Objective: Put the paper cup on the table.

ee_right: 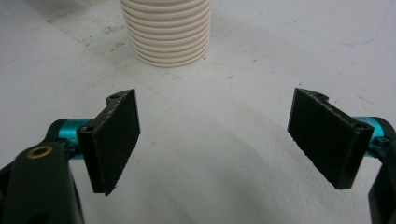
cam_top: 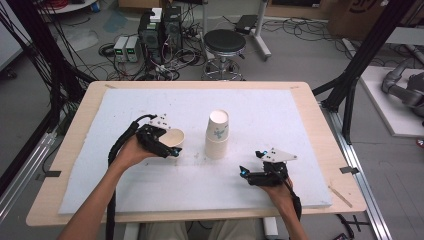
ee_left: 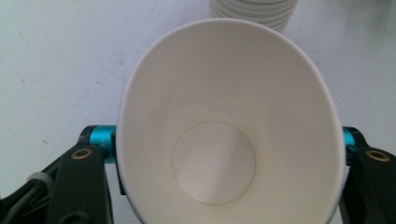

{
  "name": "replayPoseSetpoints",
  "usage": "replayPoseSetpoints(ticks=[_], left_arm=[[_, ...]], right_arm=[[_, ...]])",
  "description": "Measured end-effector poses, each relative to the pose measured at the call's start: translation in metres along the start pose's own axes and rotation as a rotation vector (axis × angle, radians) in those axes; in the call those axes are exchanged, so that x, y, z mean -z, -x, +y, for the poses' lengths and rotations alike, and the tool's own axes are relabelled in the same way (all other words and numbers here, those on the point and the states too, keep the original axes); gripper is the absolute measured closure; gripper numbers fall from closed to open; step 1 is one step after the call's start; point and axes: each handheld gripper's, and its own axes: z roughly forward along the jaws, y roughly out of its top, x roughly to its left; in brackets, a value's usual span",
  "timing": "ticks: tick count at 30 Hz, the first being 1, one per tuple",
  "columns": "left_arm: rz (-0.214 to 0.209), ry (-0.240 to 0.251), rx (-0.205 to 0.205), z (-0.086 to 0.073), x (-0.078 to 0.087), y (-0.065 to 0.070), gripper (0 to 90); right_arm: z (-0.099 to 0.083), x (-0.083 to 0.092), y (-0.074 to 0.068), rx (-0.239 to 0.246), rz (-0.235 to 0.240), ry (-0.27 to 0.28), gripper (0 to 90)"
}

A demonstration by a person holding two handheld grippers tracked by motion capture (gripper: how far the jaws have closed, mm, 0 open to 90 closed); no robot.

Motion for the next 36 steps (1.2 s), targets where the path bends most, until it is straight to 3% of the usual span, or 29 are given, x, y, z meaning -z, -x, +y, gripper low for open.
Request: replayPoseSetpoints(ticks=[7,21,23,26,29,36], left_arm=[[0.023,-0.022,0.027,-0.001,-0.006,-0.002,32.1],[0.036,-0.067,0.035,-0.004,-0.018,-0.006,32.1],[0.043,-0.063,0.039,-0.004,-0.02,-0.005,32.2],[0.061,-0.019,0.042,-0.011,-0.021,-0.003,32.3],[0.066,0.037,0.083,-0.018,-0.019,-0.003,32.2],[0.075,0.028,0.074,-0.018,-0.019,-0.002,30.7]], right_arm=[[0.0,0.0,0.0,0.001,0.001,0.002,17.4],[0.0,0.001,0.0,-0.003,0.004,0.006,17.4],[0.0,0.001,0.0,-0.006,0.006,0.004,17.4],[0.0,0.001,0.001,-0.006,0.006,0.005,17.5],[0.0,0.001,0.0,-0.006,0.007,0.004,17.4],[0.0,0.0,0.001,-0.005,0.007,-0.002,17.5]])
